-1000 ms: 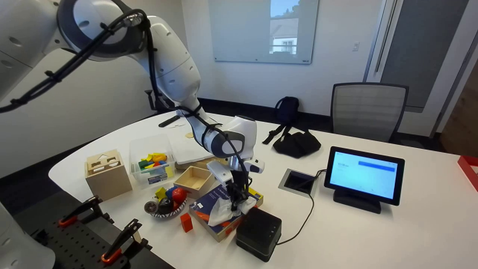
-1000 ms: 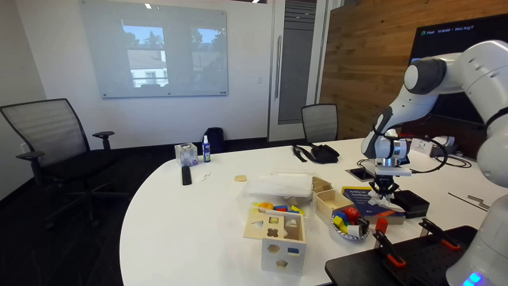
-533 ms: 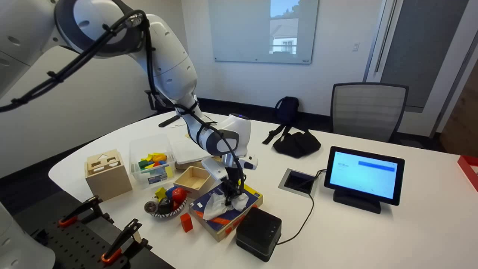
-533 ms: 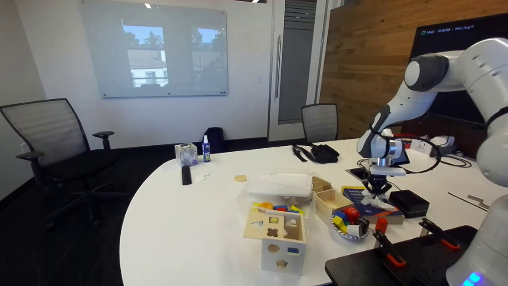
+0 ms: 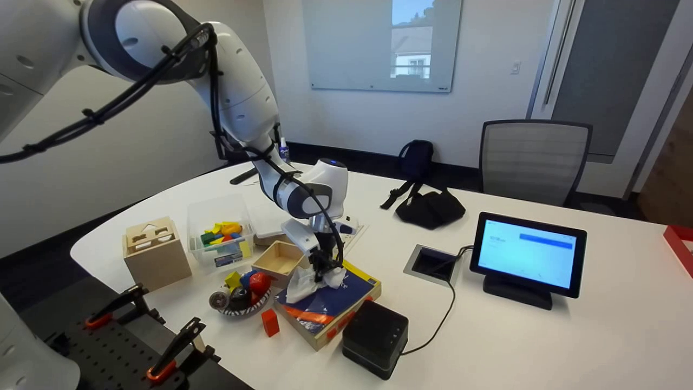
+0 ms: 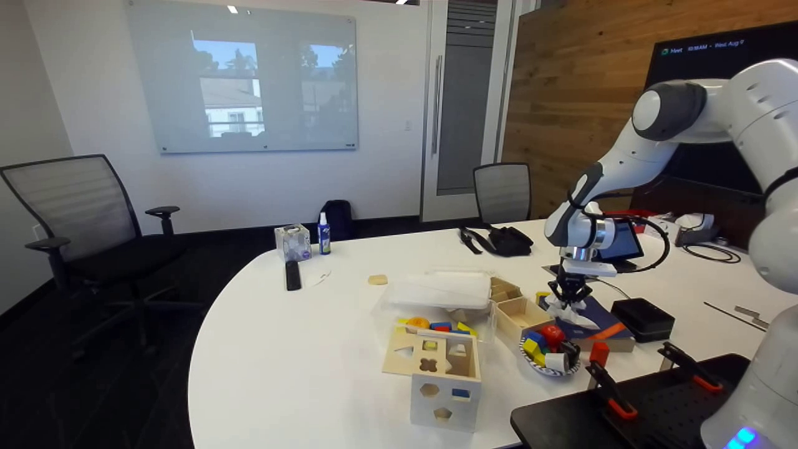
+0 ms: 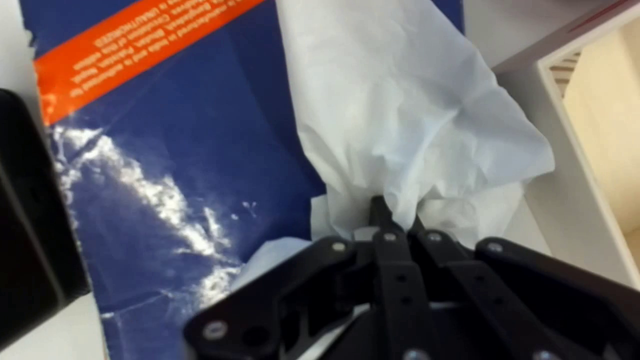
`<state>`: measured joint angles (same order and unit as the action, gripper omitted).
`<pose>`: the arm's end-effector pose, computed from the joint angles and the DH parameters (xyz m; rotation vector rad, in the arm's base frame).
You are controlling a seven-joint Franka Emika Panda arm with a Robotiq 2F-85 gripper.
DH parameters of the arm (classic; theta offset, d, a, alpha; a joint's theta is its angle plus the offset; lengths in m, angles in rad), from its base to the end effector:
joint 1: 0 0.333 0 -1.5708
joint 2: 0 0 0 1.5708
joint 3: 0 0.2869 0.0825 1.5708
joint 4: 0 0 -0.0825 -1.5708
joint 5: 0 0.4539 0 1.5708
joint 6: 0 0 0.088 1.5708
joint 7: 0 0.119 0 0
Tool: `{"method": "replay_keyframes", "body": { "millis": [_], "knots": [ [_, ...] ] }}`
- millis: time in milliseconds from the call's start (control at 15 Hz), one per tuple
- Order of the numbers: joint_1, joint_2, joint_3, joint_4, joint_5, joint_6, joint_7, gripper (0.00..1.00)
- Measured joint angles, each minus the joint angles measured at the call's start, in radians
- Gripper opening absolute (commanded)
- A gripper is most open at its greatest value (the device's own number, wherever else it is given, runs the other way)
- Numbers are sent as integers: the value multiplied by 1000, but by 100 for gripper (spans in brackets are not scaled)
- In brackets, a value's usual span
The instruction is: Use the paper towel to wipe the book
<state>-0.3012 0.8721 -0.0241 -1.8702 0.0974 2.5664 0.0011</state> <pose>0.5591 -0.1919 -0.0642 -3.0132 0.6199 0.2595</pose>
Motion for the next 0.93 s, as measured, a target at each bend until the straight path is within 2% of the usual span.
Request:
{"method": "replay_keyframes", "body": {
  "millis": [400,600,800,933],
  "knots": [
    [5,0,8,0,-6,-11,-85,1],
    [3,-4,-1,2,-8,-112,-133,1],
    [15,-4,-43,-3,-14,-205,-124,1],
    [32,-6,-81,-12,-17,-213,-92,1]
  ]
}}
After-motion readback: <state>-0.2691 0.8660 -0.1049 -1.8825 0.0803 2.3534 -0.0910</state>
